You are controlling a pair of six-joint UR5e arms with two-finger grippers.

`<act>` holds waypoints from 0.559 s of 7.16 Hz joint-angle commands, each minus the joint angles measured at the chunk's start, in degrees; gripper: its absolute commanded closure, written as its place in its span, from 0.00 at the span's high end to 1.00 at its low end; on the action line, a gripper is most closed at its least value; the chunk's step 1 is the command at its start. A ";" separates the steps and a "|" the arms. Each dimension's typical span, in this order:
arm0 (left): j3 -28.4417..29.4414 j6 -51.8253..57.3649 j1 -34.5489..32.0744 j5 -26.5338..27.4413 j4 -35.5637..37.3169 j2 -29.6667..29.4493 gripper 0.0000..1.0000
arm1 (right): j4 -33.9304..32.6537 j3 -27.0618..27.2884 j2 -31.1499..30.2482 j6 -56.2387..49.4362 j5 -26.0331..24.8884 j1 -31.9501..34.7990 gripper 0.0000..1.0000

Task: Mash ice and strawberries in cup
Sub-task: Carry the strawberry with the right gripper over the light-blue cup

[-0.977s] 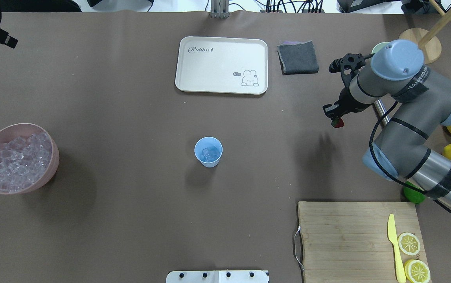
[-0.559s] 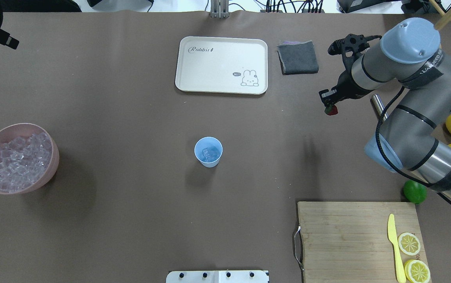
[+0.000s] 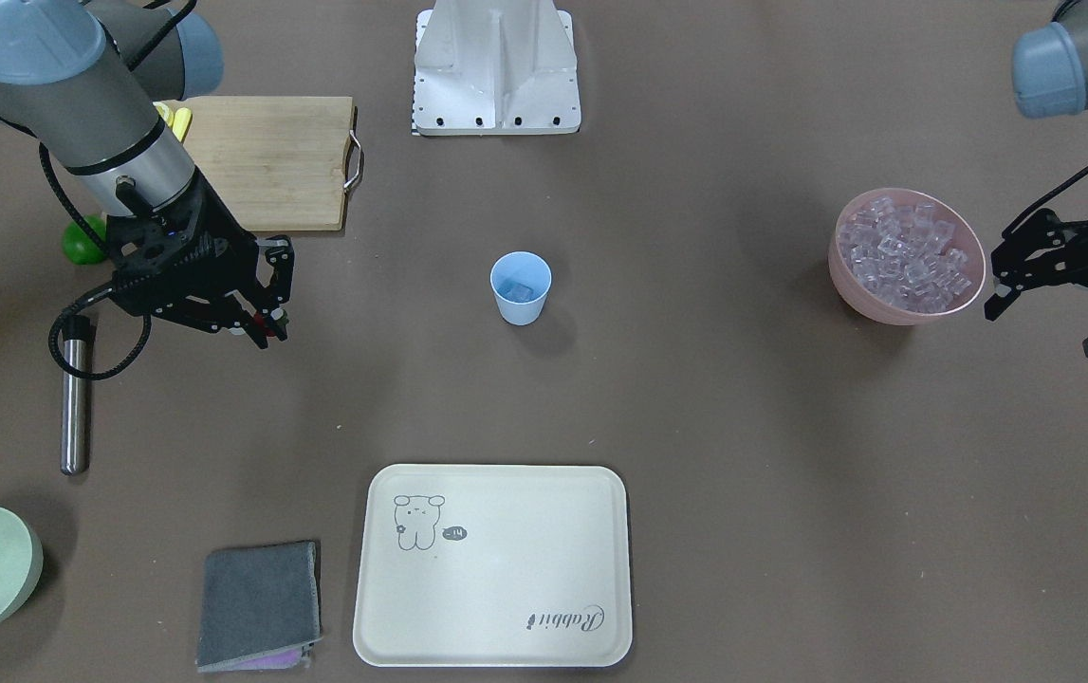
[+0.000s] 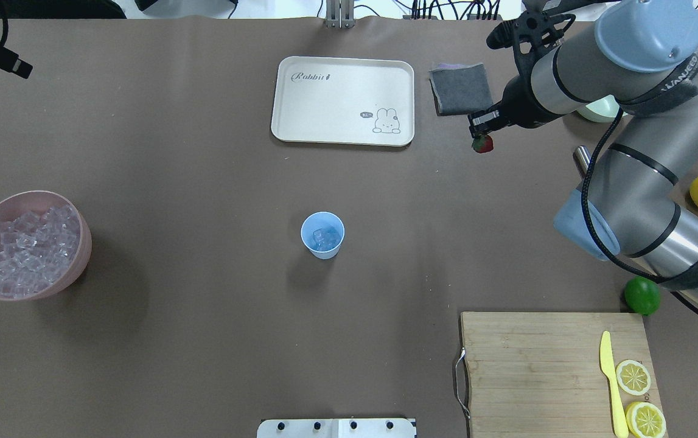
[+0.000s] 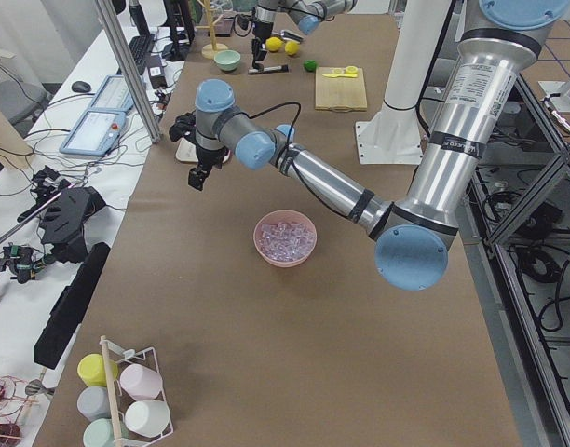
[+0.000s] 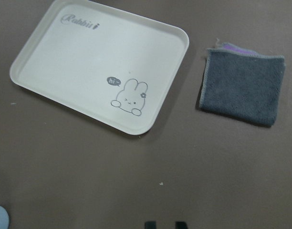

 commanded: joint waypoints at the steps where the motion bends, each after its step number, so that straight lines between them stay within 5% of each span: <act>1: 0.29 -0.28 0.63 -0.02 0.00 0.08 0.97 | 0.10 1.29 2.46 0.07 -0.82 -1.78 0.00; 4: 3.01 -0.02 1.08 0.33 -0.09 -0.44 0.97 | 0.10 0.94 5.89 1.56 -8.18 -8.98 0.00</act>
